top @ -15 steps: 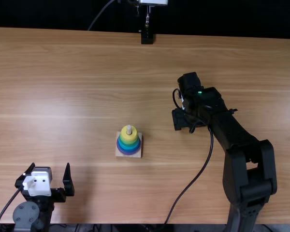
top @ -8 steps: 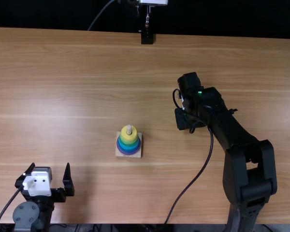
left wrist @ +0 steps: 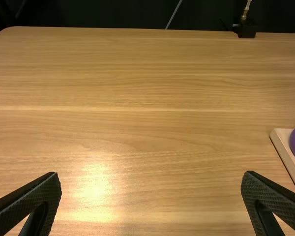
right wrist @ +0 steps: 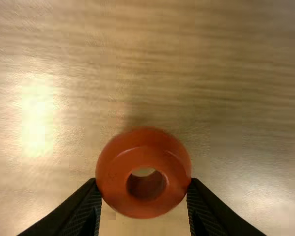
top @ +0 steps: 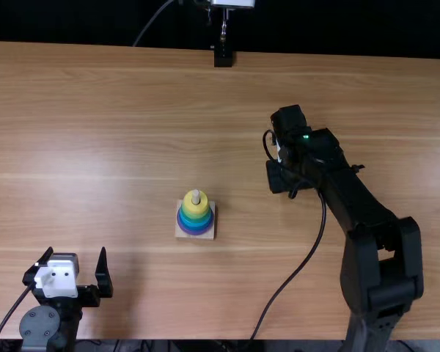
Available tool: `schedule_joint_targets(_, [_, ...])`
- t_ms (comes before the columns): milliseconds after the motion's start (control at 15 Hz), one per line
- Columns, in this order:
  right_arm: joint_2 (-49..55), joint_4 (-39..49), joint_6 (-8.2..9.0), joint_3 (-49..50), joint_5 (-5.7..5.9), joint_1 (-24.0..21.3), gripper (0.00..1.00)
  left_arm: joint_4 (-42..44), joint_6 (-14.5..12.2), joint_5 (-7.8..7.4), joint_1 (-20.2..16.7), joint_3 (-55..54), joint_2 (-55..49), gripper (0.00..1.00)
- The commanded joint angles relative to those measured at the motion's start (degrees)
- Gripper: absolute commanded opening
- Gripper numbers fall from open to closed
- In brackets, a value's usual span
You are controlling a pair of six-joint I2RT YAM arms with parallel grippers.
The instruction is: Build the Hanoi tower: stack the rings onto the peg from bottom to top in this color order: purple, dark blue, light blue, dark green, light green, yellow, orange.
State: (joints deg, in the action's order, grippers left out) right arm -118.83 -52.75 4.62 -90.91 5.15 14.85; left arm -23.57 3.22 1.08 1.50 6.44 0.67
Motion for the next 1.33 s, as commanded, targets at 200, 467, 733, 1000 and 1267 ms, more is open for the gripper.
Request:
schedule_joint_targets(200, [7.6,-8.3,-0.51,-7.1,0.02,3.0,0.00,-4.5,-0.3,-0.24,0.0,-6.4,-0.7,1.00])
schedule_joint_targets(467, [9.3,-19.9,-0.51,-15.3,-0.08,9.2,0.00,-4.5,-0.3,-0.24,0.0,-6.4,-0.7,1.00])
schedule_joint_targets(733, [9.3,-27.4,-0.30,-23.7,-0.08,15.7,0.00,-4.5,-0.3,-0.24,0.0,-6.4,-0.7,1.00])
schedule_joint_targets(1000, [9.1,-28.9,-0.09,-28.9,-0.08,21.9,0.00,-4.5,-0.3,-0.24,0.1,-6.4,-0.7,1.00])
schedule_joint_targets(1267, [8.0,-31.2,0.33,-34.6,-0.08,26.5,0.00,-4.5,-0.3,-0.24,0.0,-6.4,-0.7,1.00])
